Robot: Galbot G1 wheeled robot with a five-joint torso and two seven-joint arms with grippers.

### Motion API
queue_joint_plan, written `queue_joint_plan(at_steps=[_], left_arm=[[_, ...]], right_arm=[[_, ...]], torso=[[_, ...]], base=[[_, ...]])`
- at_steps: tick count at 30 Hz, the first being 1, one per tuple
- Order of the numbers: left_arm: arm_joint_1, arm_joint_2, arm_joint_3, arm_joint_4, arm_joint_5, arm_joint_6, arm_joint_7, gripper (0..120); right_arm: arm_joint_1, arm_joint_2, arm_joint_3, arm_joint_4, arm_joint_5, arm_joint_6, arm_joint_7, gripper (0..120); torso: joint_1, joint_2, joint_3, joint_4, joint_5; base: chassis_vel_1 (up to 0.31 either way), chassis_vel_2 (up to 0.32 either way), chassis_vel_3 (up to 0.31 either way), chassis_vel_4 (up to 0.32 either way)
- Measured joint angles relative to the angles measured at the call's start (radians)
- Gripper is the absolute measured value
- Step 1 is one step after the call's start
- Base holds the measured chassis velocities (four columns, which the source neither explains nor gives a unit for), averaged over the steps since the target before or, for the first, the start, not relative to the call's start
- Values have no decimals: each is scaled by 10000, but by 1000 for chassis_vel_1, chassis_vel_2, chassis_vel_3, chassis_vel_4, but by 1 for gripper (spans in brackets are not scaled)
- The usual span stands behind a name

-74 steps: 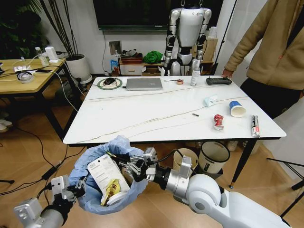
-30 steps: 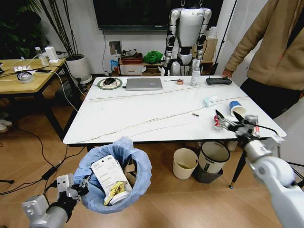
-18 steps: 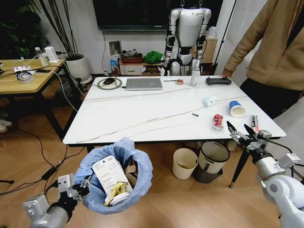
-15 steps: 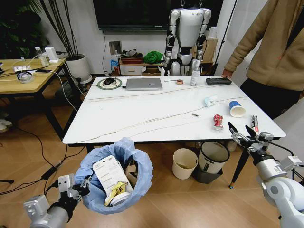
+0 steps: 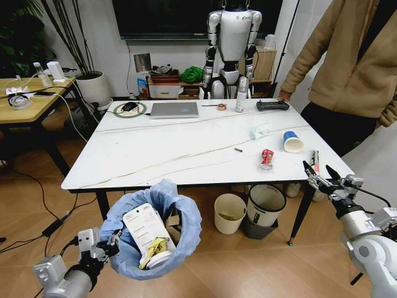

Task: Pick up the trash bin and place the trash from the table into it.

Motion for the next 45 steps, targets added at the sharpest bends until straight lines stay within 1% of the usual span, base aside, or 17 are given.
queue_joint_plan(at_steps=[9,13,14,23,30,37,43,45], left_arm=[[-11,21,-6,-12,1,-7,13,0],[-1,14,31,-12,5,-10,22,0],[-9,15,33,-11,8,-11,22,0],[-10,-13,54,25,35,-13,31,0],[-25,-66,3,62,46,-18,43,0],[87,-144,-77,48,110,-37,43,0],[138,-157,-142,-22,117,-46,45,0],[187,-91,-185,-26,104,-46,44,0]], right_arm=[[-25,48,29,-19,-4,0,-44,100],[-35,0,83,-20,9,0,-90,100],[-38,-22,93,-20,16,0,-112,100],[-33,14,46,-60,13,142,-305,100],[183,-161,-385,-172,-229,553,-656,100],[370,-233,-771,-231,-377,652,-685,100],[421,-244,-857,-244,-440,691,-657,100],[513,-413,-973,-218,-378,669,-625,100]], torso=[[0,0,0,-1,4],[0,0,0,-2,3],[0,0,0,-4,-2],[1,0,0,-2,1],[1,0,0,-5,4],[1,1,0,1,-2],[1,1,0,-2,3],[1,1,0,-5,5]], base=[[-90,-95,96,89],[-122,-138,109,118],[-132,-134,131,121],[-136,-132,136,129],[-112,-134,102,110],[-12,-5,9,7],[0,0,0,0],[0,0,0,0]])
